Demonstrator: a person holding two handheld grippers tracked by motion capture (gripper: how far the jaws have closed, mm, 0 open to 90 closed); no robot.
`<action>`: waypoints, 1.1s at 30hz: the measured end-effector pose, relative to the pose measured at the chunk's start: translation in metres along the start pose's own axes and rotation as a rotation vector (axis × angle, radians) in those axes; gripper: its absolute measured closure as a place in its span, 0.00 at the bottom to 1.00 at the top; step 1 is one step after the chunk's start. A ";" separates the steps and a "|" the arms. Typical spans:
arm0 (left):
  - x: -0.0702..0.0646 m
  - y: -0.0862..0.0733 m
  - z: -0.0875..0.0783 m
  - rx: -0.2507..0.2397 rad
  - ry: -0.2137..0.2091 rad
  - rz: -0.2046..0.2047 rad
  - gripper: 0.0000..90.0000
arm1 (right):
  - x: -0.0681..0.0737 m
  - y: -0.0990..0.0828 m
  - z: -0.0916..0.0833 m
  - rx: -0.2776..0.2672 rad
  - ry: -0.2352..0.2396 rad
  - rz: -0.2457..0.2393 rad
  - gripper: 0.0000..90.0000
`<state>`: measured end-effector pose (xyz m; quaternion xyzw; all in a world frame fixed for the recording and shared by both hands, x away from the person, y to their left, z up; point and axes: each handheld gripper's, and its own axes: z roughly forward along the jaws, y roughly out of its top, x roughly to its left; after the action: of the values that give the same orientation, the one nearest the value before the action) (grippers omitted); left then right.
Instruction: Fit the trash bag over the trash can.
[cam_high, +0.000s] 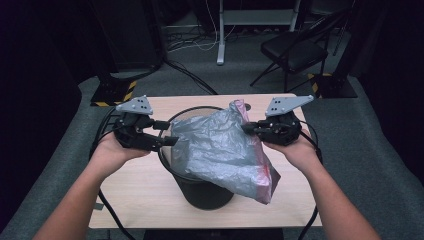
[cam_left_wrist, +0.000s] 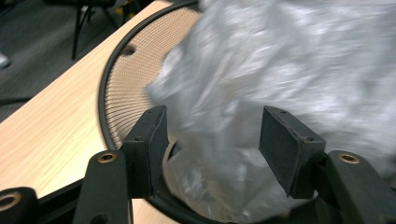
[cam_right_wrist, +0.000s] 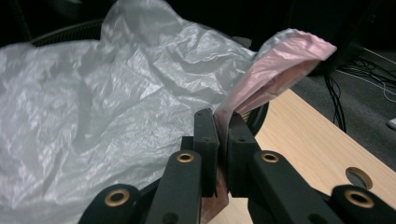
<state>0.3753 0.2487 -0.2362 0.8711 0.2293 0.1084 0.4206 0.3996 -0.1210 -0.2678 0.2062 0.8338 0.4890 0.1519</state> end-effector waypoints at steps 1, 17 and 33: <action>-0.003 0.000 -0.001 -0.004 -0.014 0.004 0.46 | -0.001 0.000 0.001 -0.004 -0.001 0.007 0.94; -0.059 -0.007 0.030 -0.047 -0.192 0.074 0.38 | 0.006 -0.001 0.002 0.001 -0.008 0.030 0.94; -0.069 -0.011 0.044 0.021 -0.340 0.109 0.74 | 0.019 -0.004 -0.010 -0.023 0.045 0.054 0.63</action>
<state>0.3289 0.1905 -0.2723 0.8924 0.1083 -0.0205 0.4375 0.3775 -0.1209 -0.2680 0.2158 0.8254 0.5072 0.1220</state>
